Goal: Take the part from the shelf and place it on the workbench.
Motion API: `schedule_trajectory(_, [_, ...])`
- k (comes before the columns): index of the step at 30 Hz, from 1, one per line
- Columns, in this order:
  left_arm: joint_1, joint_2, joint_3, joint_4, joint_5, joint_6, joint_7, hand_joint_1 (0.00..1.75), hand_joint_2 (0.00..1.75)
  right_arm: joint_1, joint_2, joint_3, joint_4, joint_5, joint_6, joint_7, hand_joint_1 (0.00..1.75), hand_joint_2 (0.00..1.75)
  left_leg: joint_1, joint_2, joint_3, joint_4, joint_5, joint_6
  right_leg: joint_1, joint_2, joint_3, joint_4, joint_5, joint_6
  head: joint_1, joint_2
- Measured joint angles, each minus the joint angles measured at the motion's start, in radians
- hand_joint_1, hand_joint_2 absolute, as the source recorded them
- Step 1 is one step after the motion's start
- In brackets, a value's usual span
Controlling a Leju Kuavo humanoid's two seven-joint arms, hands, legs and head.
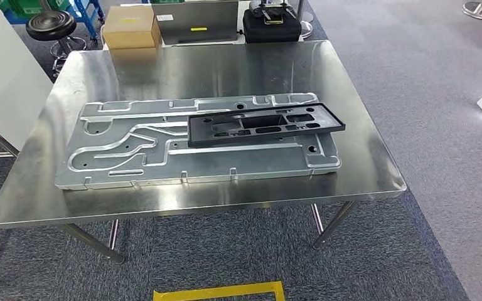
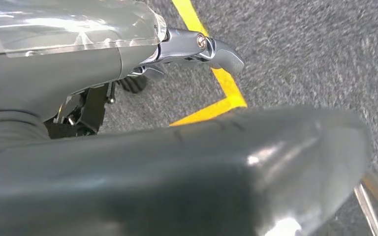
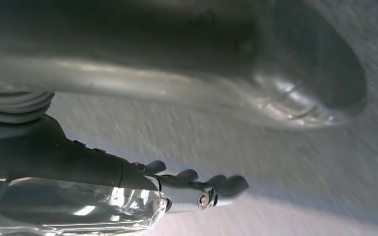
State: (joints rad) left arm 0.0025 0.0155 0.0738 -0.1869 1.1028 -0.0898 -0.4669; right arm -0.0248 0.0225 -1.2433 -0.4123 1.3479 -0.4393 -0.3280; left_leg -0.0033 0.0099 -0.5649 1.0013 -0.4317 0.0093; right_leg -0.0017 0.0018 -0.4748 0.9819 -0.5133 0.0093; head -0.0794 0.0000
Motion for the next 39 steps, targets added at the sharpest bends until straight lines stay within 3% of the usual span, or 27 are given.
schedule_trajectory(2, [0.000,0.000,0.000,0.000,0.000,0.000,0.003,0.00,0.00,-0.007,-0.004,-0.008,0.043,0.003,0.035,0.045,0.00,0.00,0.003,-0.002,-0.007,0.014,-0.013,-0.012,-0.003,-0.004,-0.009,-0.007,0.016,-0.015,0.000,0.000])
schedule_trajectory(3, [0.000,0.000,-0.001,0.000,0.000,0.000,0.005,0.00,0.00,-0.011,-0.004,-0.011,0.061,0.004,0.049,0.065,0.00,0.00,0.004,-0.002,-0.018,0.040,-0.041,-0.017,-0.005,-0.006,-0.016,-0.010,0.025,-0.023,0.000,0.000])
schedule_trajectory(6, [-0.001,-0.002,-0.007,0.000,0.000,-0.001,0.012,0.00,0.00,-0.018,-0.003,-0.018,0.103,0.008,0.086,0.105,0.00,0.00,0.009,-0.004,-0.070,0.215,-0.175,-0.028,-0.004,-0.009,-0.051,-0.009,0.051,-0.033,0.000,0.000])
schedule_trajectory(7, [-0.001,-0.002,-0.010,0.000,0.000,-0.002,0.013,0.00,0.00,-0.018,-0.002,-0.019,0.115,0.011,0.100,0.116,0.00,0.00,0.009,-0.004,-0.077,0.264,-0.193,-0.032,-0.003,-0.009,-0.064,-0.006,0.060,-0.033,0.000,0.000])
schedule_trajectory(8, [-0.002,-0.002,-0.014,0.000,0.000,-0.002,0.015,0.00,0.00,-0.019,-0.001,-0.019,0.125,0.014,0.116,0.126,0.00,0.00,0.010,-0.004,-0.070,0.283,-0.186,-0.034,-0.003,-0.010,-0.078,-0.003,0.068,-0.031,0.000,0.000])
schedule_trajectory(9, [-0.003,-0.002,-0.018,0.000,0.000,-0.002,0.016,0.00,0.00,-0.020,0.000,-0.020,0.134,0.016,0.129,0.135,0.00,0.00,0.011,-0.003,-0.046,0.266,-0.161,-0.035,-0.003,-0.010,-0.093,0.003,0.075,-0.029,0.000,0.000])
schedule_trajectory(11, [-0.007,-0.001,-0.024,0.000,0.000,-0.002,0.017,0.00,0.00,-0.023,0.003,-0.020,0.146,0.018,0.147,0.146,0.00,0.00,0.013,-0.003,0.046,0.142,-0.113,-0.033,-0.002,-0.010,-0.120,0.018,0.088,-0.023,0.000,0.000])
schedule_trajectory(13, [-0.012,-0.001,-0.027,0.000,0.000,-0.002,0.017,0.00,0.00,-0.025,0.006,-0.022,0.155,0.015,0.153,0.151,0.00,0.00,0.010,-0.004,0.125,0.017,-0.111,-0.024,0.000,-0.011,-0.137,0.031,0.098,-0.014,0.000,0.000])
schedule_trajectory(14, [-0.014,-0.001,-0.031,0.000,0.000,-0.001,0.019,0.00,0.00,-0.026,0.007,-0.023,0.157,0.012,0.156,0.152,0.00,0.00,0.008,-0.005,0.139,-0.012,-0.118,-0.018,0.000,-0.011,-0.141,0.034,0.105,-0.008,0.000,0.000])
schedule_trajectory(16, [-0.015,-0.002,-0.042,0.000,0.000,0.002,0.025,0.00,0.00,-0.025,0.007,-0.028,0.162,0.001,0.164,0.154,0.00,0.00,0.007,-0.004,0.133,-0.021,-0.109,-0.002,-0.001,-0.011,-0.143,0.034,0.118,0.005,0.000,0.000])
schedule_trajectory(17, [-0.017,-0.004,-0.049,0.000,0.000,0.005,0.029,0.00,0.00,-0.024,0.008,-0.032,0.165,-0.004,0.168,0.155,0.00,0.00,0.008,-0.002,0.126,-0.023,-0.099,0.006,-0.003,-0.009,-0.148,0.040,0.110,0.012,0.000,0.000])
schedule_trajectory(18, [-0.019,-0.005,-0.057,0.000,0.000,0.008,0.032,0.00,0.00,-0.022,0.009,-0.036,0.167,-0.008,0.172,0.158,0.00,0.00,0.009,0.001,0.117,-0.025,-0.087,0.015,-0.005,-0.007,-0.155,0.059,0.082,0.018,0.000,0.000])
schedule_trajectory(21, [-0.020,-0.011,-0.077,0.000,0.001,0.017,0.038,0.00,0.00,-0.017,0.011,-0.045,0.171,-0.015,0.175,0.169,0.00,0.00,0.010,0.004,0.077,-0.026,-0.055,0.028,-0.010,-0.004,-0.195,0.214,-0.066,0.034,0.000,0.000])
schedule_trajectory(22, [-0.021,-0.013,-0.082,0.000,0.001,0.018,0.039,0.00,0.00,-0.016,0.011,-0.047,0.172,-0.017,0.177,0.172,0.00,0.00,0.009,0.004,0.062,-0.024,-0.044,0.027,-0.012,-0.004,-0.202,0.270,-0.093,0.037,0.000,0.000])
schedule_trajectory(23, [-0.021,-0.015,-0.086,0.000,0.001,0.018,0.040,0.00,0.00,-0.016,0.012,-0.048,0.173,-0.018,0.182,0.177,0.00,0.00,0.009,0.005,0.047,-0.021,-0.034,0.026,-0.013,-0.004,-0.199,0.302,-0.095,0.039,0.000,0.000])
schedule_trajectory(24, [-0.021,-0.016,-0.089,0.000,0.000,0.017,0.040,0.00,0.00,-0.016,0.013,-0.049,0.174,-0.018,0.191,0.182,0.00,0.00,0.009,0.005,0.032,-0.017,-0.026,0.024,-0.013,-0.004,-0.179,0.302,-0.075,0.040,0.000,0.000])
schedule_trajectory(26, [-0.022,-0.018,-0.096,0.000,0.000,0.012,0.040,0.00,0.00,-0.017,0.018,-0.050,0.176,-0.016,0.212,0.195,0.00,0.00,0.009,0.004,0.007,-0.007,-0.012,0.018,-0.014,-0.003,-0.096,0.206,-0.015,0.036,0.000,0.000])
schedule_trajectory(28, [-0.024,-0.018,-0.098,0.000,0.000,0.004,0.038,0.00,0.00,-0.020,0.022,-0.050,0.178,-0.013,0.225,0.203,0.00,0.00,0.007,0.003,-0.009,0.001,0.000,0.009,-0.010,-0.001,0.002,0.061,-0.011,0.024,0.000,0.000])
schedule_trajectory(30, [-0.025,-0.018,-0.099,0.000,0.000,-0.001,0.035,0.00,0.00,-0.022,0.027,-0.050,0.180,0.001,0.239,0.205,0.00,0.00,0.006,0.003,-0.013,0.002,0.013,-0.004,-0.004,0.001,0.042,-0.012,-0.028,0.009,0.000,0.000])
schedule_trajectory(32, [-0.025,-0.017,-0.097,0.000,0.000,-0.004,0.033,0.00,0.00,-0.023,0.031,-0.047,0.182,0.029,0.265,0.206,0.00,0.00,0.009,0.002,-0.017,0.003,0.023,-0.017,-0.002,-0.002,0.033,-0.016,-0.015,-0.005,0.000,0.000])
schedule_trajectory(33, [-0.025,-0.016,-0.096,0.000,0.000,-0.005,0.034,0.00,0.00,-0.025,0.034,-0.043,0.184,0.044,0.278,0.207,0.00,0.00,0.010,0.001,-0.024,0.013,0.011,-0.022,-0.003,-0.004,0.024,-0.018,-0.005,-0.013,0.000,0.000])
schedule_trajectory(35, [-0.024,-0.014,-0.094,0.000,0.000,-0.003,0.035,0.00,0.00,-0.031,0.039,-0.029,0.188,0.069,0.298,0.208,0.00,0.00,0.013,-0.002,-0.050,0.085,-0.067,-0.030,-0.005,-0.007,0.001,-0.021,0.017,-0.028,0.000,0.000])
schedule_trajectory(37, [-0.025,-0.014,-0.093,0.000,0.000,0.002,0.037,0.00,0.00,-0.035,0.042,-0.016,0.191,0.081,0.312,0.210,0.00,0.00,0.014,-0.002,-0.082,0.209,-0.160,-0.034,-0.001,-0.007,-0.028,-0.017,0.037,-0.034,0.000,0.000])
schedule_trajectory(38, [-0.025,-0.013,-0.092,0.000,0.000,0.004,0.037,0.00,0.00,-0.037,0.044,-0.011,0.192,0.084,0.317,0.211,0.00,0.00,0.014,-0.002,-0.088,0.259,-0.177,-0.036,0.001,-0.008,-0.044,-0.014,0.046,-0.034,0.000,0.000])
schedule_trajectory(39, [-0.025,-0.013,-0.092,0.000,0.000,0.006,0.037,0.00,0.00,-0.038,0.046,-0.007,0.194,0.086,0.321,0.213,0.00,0.00,0.014,-0.002,-0.081,0.284,-0.170,-0.036,0.002,-0.009,-0.060,-0.009,0.056,-0.033,0.000,0.000])
